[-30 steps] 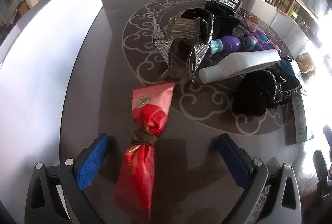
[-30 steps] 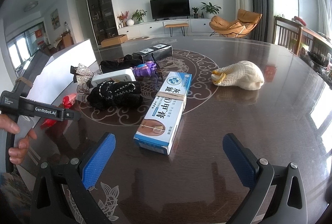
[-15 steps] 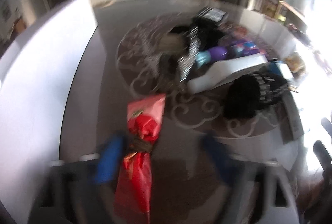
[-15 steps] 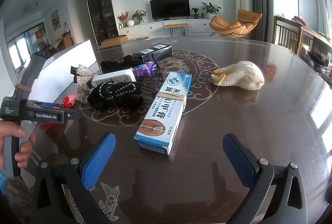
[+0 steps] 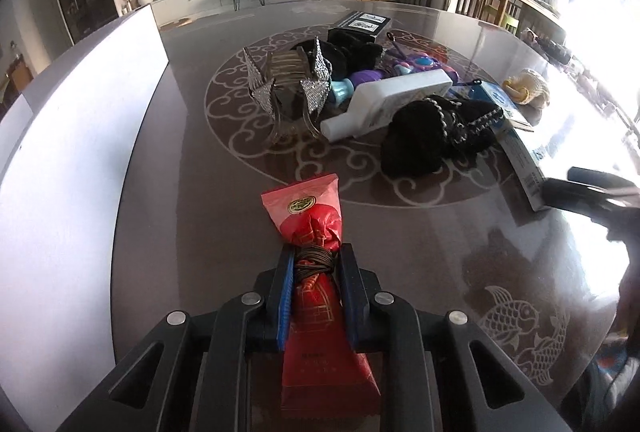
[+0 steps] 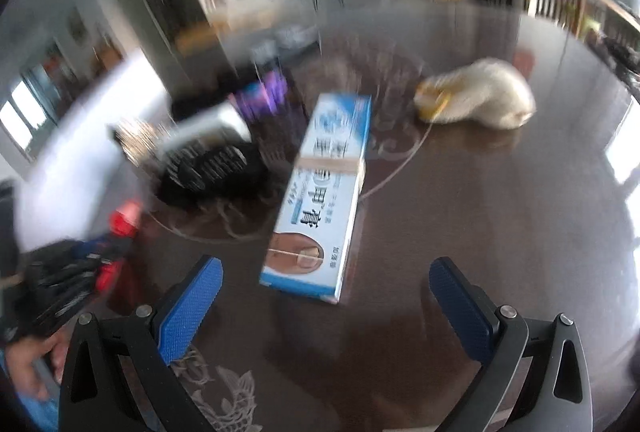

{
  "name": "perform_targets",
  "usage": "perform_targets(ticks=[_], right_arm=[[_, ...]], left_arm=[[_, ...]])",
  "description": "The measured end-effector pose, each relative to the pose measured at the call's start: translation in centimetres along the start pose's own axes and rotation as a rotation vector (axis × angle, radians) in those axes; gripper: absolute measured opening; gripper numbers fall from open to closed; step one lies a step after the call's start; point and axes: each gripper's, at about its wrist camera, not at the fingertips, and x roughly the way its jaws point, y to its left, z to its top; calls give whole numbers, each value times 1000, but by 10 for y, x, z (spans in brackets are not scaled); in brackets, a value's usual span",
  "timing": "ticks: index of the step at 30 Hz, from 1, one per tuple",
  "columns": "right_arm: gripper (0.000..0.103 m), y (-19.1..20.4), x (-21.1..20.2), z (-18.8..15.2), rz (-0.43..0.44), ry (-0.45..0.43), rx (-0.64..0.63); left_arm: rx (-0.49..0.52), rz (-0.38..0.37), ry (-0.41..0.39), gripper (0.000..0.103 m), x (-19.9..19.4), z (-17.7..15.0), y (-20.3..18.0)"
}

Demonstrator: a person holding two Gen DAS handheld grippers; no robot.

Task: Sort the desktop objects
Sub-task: 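Close the left gripper around the red package's twisted middle, then grasp the blue-and-white ointment box with the right gripper while the left tool lifts the red package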

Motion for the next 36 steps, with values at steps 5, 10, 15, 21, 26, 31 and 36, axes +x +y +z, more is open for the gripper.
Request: perform_targets(ticks=[5, 10, 15, 21, 26, 31, 36], right_arm=[[103, 21, 27, 26, -73, 129, -100], [90, 33, 34, 38, -109, 151, -179], [41, 18, 23, 38, -67, 120, -131], [41, -1, -8, 24, 32, 72, -48], [41, -18, -28, 22, 89, 74, -4], [41, -39, -40, 8, 172, 90, 82], [41, -54, -52, 4, 223, 94, 137]], left_arm=[[-1, -5, -7, 20, -3, -8, -6], [-2, -8, -11, 20, -6, -13, -9], [-16, -38, -25, 20, -12, -16, -9], [-18, -94, -51, 20, -23, -24, -18], [-10, -129, -77, 20, -36, -23, -25], [-12, -137, -86, 20, -43, -22, -27], [-35, -154, -109, 20, -54, -24, -18]])
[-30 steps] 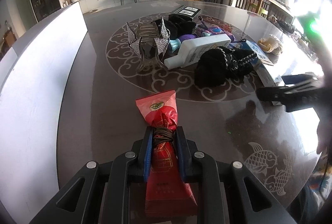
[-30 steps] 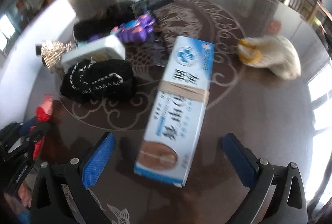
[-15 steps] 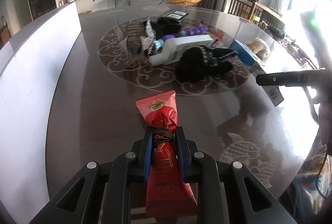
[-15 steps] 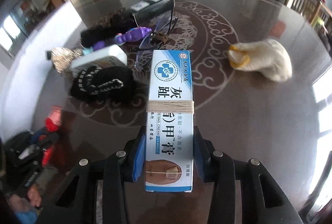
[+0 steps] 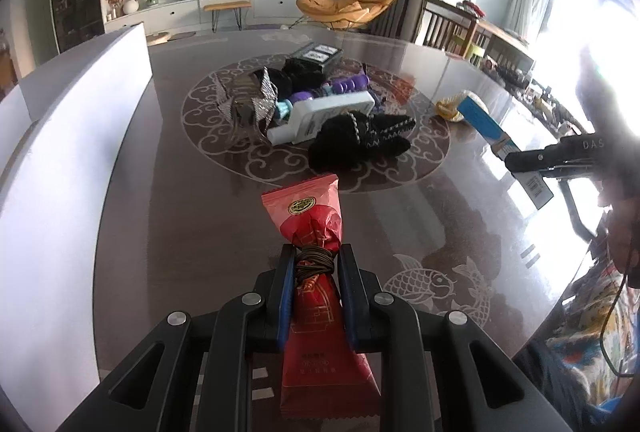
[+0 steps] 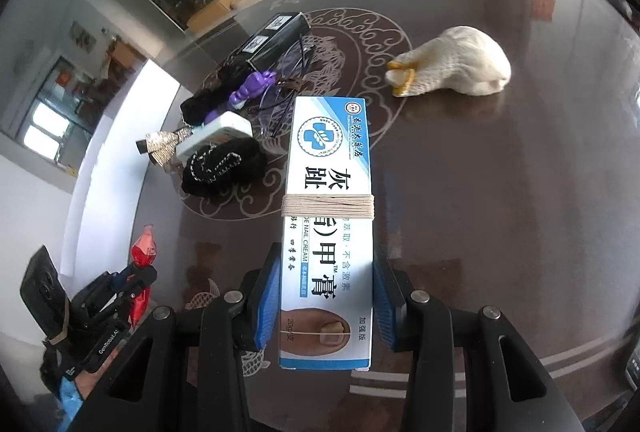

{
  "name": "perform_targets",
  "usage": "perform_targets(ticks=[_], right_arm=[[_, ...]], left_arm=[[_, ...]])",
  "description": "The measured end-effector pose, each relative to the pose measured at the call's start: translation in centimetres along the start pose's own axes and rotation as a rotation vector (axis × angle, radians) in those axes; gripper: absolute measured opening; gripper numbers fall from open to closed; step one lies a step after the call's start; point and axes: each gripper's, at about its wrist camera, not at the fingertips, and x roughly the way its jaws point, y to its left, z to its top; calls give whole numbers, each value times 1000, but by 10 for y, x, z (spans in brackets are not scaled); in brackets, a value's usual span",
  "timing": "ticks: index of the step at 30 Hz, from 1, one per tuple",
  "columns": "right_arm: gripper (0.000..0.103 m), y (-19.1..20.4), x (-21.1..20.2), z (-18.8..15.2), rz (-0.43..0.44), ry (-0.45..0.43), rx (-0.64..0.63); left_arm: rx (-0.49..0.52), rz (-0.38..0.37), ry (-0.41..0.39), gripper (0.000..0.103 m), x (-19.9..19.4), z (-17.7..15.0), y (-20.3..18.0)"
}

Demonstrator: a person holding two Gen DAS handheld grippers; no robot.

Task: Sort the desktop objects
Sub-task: 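Grasp the blue-and-white ointment box with the right gripper while the left tool lifts the red package, then carry both items over the cardboard bin and open both grippers to drop them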

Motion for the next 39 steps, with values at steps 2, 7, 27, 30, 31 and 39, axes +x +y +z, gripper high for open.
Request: perform_targets(ticks=[2, 7, 27, 30, 31, 39], right_arm=[[41, 0, -2, 1, 13, 5, 10], [41, 36, -16, 6, 73, -10, -25], [42, 434, 143, -16, 223, 119, -598], [49, 439, 169, -27, 184, 163, -601], [60, 440, 170, -28, 207, 155, -602], [97, 396, 95, -29, 250, -78, -624]], left_arm=[[-14, -10, -8, 20, -4, 1, 2], [-72, -70, -59, 20, -38, 13, 19], [-422, 360, 123, 22, -104, -2, 301], [-447, 385, 175, 26, -96, -8, 313], [-463, 376, 165, 30, -98, -9, 316], [-393, 407, -23, 74, -129, 7, 260]])
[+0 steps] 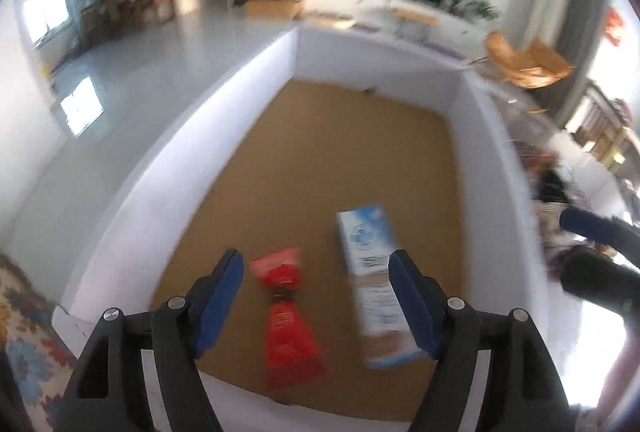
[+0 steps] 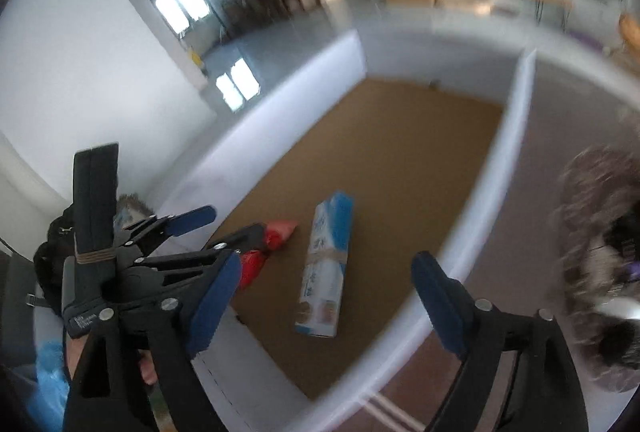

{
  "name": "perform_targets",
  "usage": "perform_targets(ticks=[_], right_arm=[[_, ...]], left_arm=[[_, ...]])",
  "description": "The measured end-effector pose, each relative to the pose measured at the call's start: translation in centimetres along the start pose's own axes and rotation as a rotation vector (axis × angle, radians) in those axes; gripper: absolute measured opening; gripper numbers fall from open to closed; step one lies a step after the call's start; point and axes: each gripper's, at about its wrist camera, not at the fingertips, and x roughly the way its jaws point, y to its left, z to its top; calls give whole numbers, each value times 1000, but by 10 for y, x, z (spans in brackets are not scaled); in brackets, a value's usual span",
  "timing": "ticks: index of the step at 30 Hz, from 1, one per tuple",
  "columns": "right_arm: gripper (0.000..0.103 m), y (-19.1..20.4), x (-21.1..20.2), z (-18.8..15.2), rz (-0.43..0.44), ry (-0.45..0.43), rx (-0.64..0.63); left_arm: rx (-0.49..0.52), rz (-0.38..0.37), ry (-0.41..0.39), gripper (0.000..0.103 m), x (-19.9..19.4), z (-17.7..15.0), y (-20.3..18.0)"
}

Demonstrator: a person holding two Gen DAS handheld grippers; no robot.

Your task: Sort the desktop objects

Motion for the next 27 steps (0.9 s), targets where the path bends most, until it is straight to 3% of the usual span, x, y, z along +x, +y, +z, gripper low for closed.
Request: perform_targets(ticks=[2, 5, 7, 9, 10, 13, 16, 20, 27], right_arm=[[103, -22, -27, -17, -63, -51, -10], [103, -90, -60, -83, -264, -89, 6], [103, -136, -69, -123, -390, -59, 50], [103, -181, -73, -154, -497, 13, 97], [103, -204, -75, -167, -539, 44, 122], [103, -253, -84, -186, -618, 70, 179], [103, -285, -87, -181, -631, 69, 231], [103, -317, -76, -171, -609, 58, 275], [103, -330, -74, -157, -616, 30, 281]], left_arm=[[51, -82, -32, 74, -18, -5, -28], [157, -212, -53, 76, -41, -21, -88], [230, -299, -54, 92, -48, -35, -130], [291, -362, -38, 102, -43, -51, -172], [315, -375, -22, 102, -35, -58, -190], [364, -335, 66, 101, 12, -79, -246], [366, -281, 130, 100, 61, -91, -278], [401, -194, 76, 100, 90, -84, -308], [393, -198, 49, 103, 121, -46, -335]])
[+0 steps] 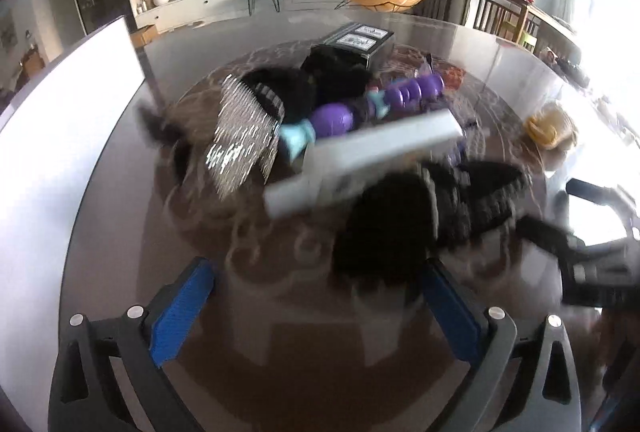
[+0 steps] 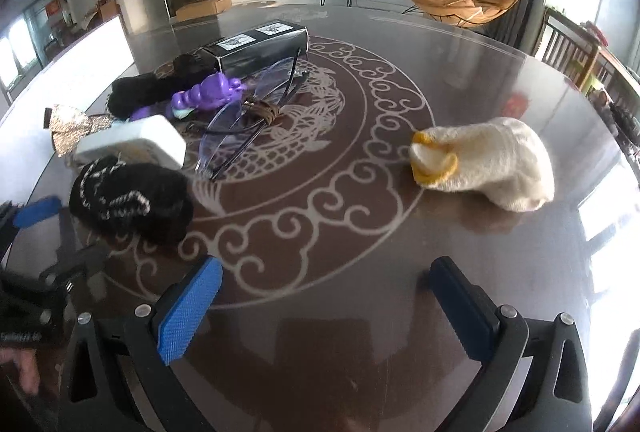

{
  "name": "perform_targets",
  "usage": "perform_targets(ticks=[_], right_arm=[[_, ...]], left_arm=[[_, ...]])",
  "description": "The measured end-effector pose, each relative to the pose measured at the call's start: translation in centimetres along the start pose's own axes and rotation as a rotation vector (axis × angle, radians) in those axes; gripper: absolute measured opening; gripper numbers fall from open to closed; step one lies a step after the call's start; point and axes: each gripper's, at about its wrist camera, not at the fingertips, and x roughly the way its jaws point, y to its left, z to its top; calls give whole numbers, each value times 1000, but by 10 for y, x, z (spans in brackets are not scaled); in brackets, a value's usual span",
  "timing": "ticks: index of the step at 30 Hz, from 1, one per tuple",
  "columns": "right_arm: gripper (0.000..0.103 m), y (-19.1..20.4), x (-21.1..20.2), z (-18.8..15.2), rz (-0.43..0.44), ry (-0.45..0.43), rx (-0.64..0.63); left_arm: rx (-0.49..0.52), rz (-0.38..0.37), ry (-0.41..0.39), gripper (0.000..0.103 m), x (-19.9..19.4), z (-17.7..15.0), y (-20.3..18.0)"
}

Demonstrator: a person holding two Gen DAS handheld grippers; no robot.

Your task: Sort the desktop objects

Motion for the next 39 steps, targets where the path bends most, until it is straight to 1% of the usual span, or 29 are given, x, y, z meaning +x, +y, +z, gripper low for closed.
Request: perform_targets(ticks=[3, 39], right_arm=[[103, 0, -6, -4, 2, -4, 2], [103, -2, -15, -9, 4, -6, -1]], left_arm=[[0, -2, 1, 103, 2, 10, 0], [0, -5, 1, 103, 5, 10, -1]])
